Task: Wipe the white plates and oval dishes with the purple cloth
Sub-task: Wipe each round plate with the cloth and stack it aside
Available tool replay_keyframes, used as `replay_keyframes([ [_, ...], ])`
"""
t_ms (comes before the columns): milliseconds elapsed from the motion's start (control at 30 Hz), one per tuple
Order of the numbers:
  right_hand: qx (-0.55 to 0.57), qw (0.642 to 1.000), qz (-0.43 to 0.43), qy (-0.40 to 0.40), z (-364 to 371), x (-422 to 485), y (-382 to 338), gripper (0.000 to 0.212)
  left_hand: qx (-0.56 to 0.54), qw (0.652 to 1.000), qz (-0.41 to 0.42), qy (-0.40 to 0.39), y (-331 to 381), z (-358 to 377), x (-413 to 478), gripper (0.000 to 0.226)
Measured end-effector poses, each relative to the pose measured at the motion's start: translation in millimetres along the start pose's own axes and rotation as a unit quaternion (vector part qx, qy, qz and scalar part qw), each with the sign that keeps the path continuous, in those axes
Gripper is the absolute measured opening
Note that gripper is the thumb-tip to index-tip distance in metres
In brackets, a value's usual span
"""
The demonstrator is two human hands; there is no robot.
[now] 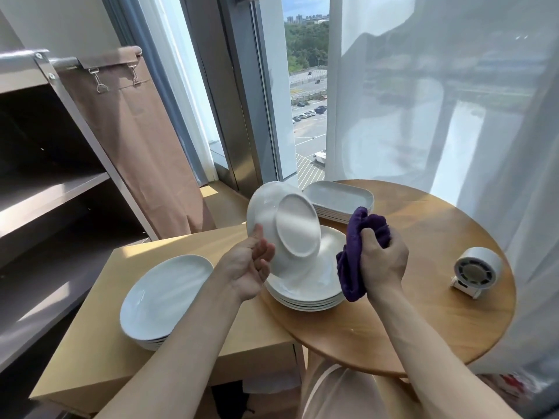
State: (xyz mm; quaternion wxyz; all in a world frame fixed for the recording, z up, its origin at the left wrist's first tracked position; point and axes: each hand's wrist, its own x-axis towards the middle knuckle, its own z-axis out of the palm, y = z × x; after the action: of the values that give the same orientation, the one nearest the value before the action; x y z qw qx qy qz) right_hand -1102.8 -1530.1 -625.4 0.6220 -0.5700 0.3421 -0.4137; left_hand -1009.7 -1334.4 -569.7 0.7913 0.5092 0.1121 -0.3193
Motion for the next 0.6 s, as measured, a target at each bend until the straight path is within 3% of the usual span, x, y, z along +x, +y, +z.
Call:
replay_keyframes([
  [367, -0.072, 0.993, -0.077, -0.062, 9, -14, 4, 0.013, 0.056, 0.998, 0.024, 0.029, -7, -36, 7, 0.033],
  [600, -0.119, 0.981, -0.116, -0.096, 12, -20, 6, 0.018, 0.097, 0.995, 0.025, 0.021, -17, -55, 10, 0.03],
])
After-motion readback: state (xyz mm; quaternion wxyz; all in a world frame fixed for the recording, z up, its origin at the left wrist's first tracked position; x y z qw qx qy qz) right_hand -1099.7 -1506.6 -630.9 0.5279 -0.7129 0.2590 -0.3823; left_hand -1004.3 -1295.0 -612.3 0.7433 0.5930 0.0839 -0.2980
